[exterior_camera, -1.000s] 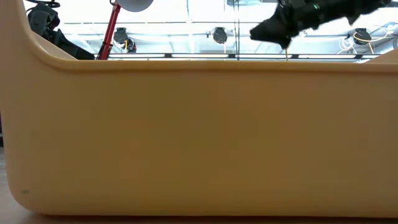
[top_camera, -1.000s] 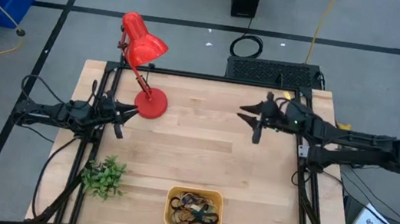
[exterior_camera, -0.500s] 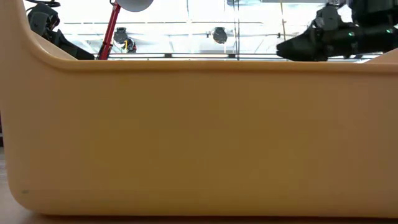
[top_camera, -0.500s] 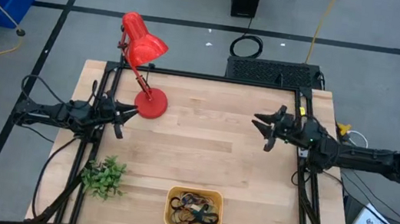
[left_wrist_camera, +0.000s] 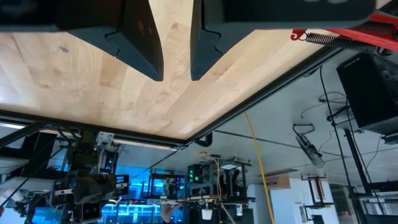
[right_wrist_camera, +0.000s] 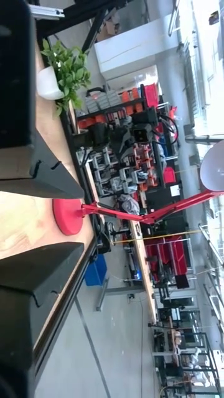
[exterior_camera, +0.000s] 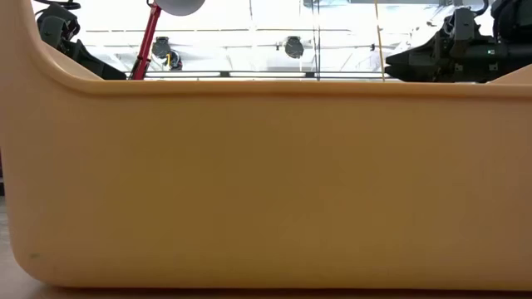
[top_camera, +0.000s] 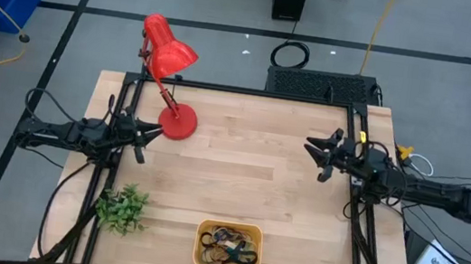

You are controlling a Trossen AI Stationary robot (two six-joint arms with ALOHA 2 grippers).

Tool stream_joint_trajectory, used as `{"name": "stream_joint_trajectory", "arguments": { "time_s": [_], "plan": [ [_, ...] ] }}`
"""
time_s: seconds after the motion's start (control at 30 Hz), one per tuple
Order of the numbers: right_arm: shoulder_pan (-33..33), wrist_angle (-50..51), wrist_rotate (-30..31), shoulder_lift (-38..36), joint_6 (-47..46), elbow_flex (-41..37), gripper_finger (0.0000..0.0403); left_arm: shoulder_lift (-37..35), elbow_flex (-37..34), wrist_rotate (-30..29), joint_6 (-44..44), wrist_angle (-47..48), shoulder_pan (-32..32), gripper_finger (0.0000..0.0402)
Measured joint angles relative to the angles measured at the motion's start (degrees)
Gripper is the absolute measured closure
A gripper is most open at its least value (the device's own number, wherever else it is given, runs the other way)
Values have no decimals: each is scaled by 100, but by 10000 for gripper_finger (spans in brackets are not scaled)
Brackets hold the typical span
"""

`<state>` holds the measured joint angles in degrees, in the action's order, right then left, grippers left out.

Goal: Pick and place rubber bands into bin
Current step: Return to Home Position

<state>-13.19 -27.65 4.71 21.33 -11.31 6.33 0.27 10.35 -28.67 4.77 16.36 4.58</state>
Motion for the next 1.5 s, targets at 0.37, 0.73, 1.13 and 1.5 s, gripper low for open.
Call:
{"name": "stream_joint_trajectory", "arguments": {
  "time_s": [0.37,0.73,1.13,1.5],
  "plan": [
    [2,488,128,-747,0,-215,286,1,0,-34,18,2,0,314],
    [0,1199,294,-1581,22,-260,283,1,0,-299,199,2,0,314],
    [0,1295,299,-1809,345,-265,286,-1,-240,-135,898,-74,0,314],
    [2,1449,284,-1806,304,-269,284,5,-520,-130,566,-622,0,314]
  ]
}}
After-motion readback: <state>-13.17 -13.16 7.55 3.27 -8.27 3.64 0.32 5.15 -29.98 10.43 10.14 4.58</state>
